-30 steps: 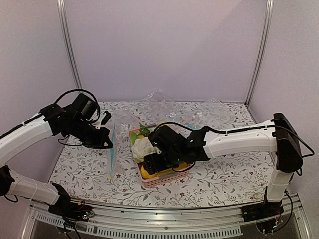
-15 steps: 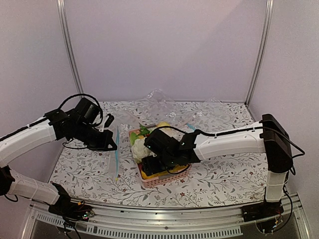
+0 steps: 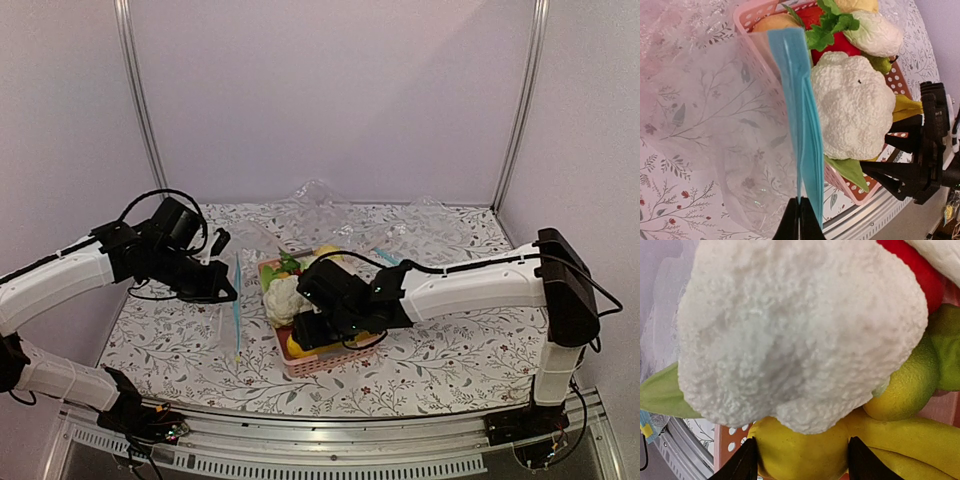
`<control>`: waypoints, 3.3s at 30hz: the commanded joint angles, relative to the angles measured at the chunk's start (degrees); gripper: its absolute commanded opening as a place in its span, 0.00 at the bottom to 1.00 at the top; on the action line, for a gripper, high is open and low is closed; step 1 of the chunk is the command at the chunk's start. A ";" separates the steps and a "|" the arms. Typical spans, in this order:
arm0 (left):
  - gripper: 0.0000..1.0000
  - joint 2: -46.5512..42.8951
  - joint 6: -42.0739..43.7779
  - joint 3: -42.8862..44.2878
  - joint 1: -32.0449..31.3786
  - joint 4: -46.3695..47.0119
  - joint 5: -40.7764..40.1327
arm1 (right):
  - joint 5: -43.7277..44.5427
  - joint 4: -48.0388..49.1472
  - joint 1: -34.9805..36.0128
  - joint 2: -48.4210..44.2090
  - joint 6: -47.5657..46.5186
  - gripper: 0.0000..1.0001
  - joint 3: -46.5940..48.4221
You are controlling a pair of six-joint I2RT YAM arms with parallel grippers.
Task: Place the food in the zip-top bag and seal the zipper
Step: Pick up the fake fruit from the bin, then place the fake fruit in the zipper food storage bag.
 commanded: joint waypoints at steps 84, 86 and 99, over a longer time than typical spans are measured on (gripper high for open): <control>0.00 -2.29 -2.90 -5.58 1.37 24.45 26.66 | 0.82 12.46 -1.93 -10.37 0.76 0.47 0.77; 0.00 -2.50 -2.91 -5.58 1.38 25.50 27.46 | 0.63 12.05 -1.92 -9.64 0.68 0.47 1.44; 0.00 -2.69 -9.64 -8.56 1.55 36.81 33.17 | -0.87 16.18 -1.99 -10.70 0.26 0.47 1.33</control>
